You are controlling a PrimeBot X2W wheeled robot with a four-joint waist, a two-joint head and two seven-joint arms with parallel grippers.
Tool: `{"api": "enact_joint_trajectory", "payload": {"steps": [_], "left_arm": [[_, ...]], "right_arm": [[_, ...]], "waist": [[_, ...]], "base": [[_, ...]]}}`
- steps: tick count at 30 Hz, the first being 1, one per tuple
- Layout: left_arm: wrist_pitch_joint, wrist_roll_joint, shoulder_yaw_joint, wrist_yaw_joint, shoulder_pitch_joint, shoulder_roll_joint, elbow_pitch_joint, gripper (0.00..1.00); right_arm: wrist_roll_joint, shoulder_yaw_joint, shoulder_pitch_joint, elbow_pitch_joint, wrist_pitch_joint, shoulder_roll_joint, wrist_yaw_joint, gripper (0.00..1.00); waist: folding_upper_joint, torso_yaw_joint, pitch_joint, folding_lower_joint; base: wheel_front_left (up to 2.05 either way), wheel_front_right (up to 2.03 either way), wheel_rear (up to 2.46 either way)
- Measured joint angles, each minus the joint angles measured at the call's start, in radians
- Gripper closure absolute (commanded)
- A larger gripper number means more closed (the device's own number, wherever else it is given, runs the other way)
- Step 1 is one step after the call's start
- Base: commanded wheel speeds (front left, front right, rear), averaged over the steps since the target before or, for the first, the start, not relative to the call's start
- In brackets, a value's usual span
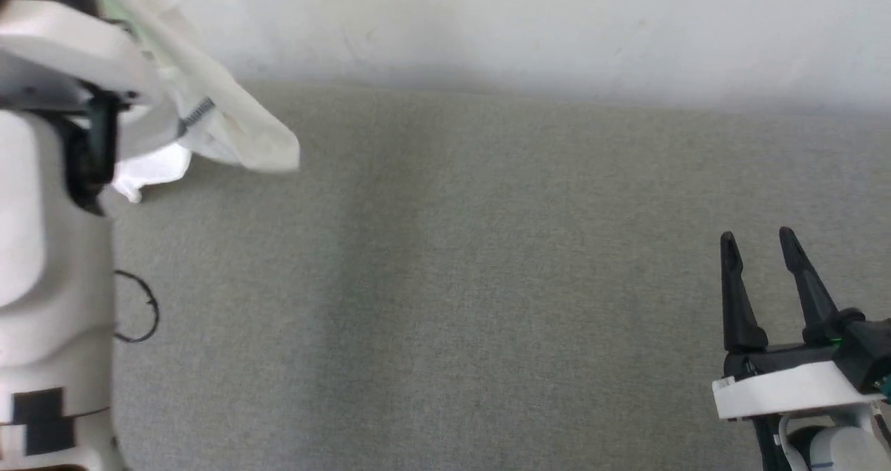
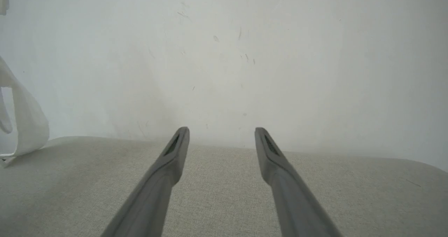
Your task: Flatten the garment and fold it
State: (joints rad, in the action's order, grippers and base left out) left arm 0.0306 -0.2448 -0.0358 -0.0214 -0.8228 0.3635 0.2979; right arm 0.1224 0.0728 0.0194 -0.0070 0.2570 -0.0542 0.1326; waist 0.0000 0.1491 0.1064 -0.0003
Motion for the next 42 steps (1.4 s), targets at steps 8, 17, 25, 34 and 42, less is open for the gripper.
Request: {"api": "enact_joint_trajectory", "payload": {"steps": [8,17,25,34,42], "left_arm": [[0.049,-0.007,-0.170,-0.041,0.010,-0.154,-0.125,1.00],[0.089,-0.049,-0.349,-0.058,0.201,-0.276,-0.165,1.00],[0.099,-0.083,-0.402,0.007,0.525,-0.286,0.016,1.00],[-0.159,-0.119,-0.432,0.009,0.618,-0.303,0.122,0.00],[-0.286,-0.132,-0.398,0.048,0.622,-0.310,-0.017,0.00]], "right_arm": [[0.014,0.007,-0.020,-0.008,-0.009,0.001,0.000,0.00],[0.038,0.018,-0.026,-0.004,-0.012,0.001,0.000,0.00],[0.054,0.008,-0.042,0.011,-0.016,0.001,0.000,0.00],[0.040,-0.004,-0.051,0.011,-0.019,0.001,0.000,0.00],[0.026,-0.009,-0.083,-0.015,-0.039,0.001,0.000,0.00]], "waist": [[0.0000,-0.098,-0.041,0.0002],[0.0000,-0.250,-0.041,0.0003],[0.0000,-0.353,-0.030,0.0003],[0.0000,-0.353,-0.029,0.0003],[0.0000,-0.324,-0.067,0.0003]], "base": [[0.00,0.00,0.00],[0.00,0.00,0.00],[0.00,0.00,0.00],[0.00,0.00,0.00],[0.00,0.00,0.00]]}}
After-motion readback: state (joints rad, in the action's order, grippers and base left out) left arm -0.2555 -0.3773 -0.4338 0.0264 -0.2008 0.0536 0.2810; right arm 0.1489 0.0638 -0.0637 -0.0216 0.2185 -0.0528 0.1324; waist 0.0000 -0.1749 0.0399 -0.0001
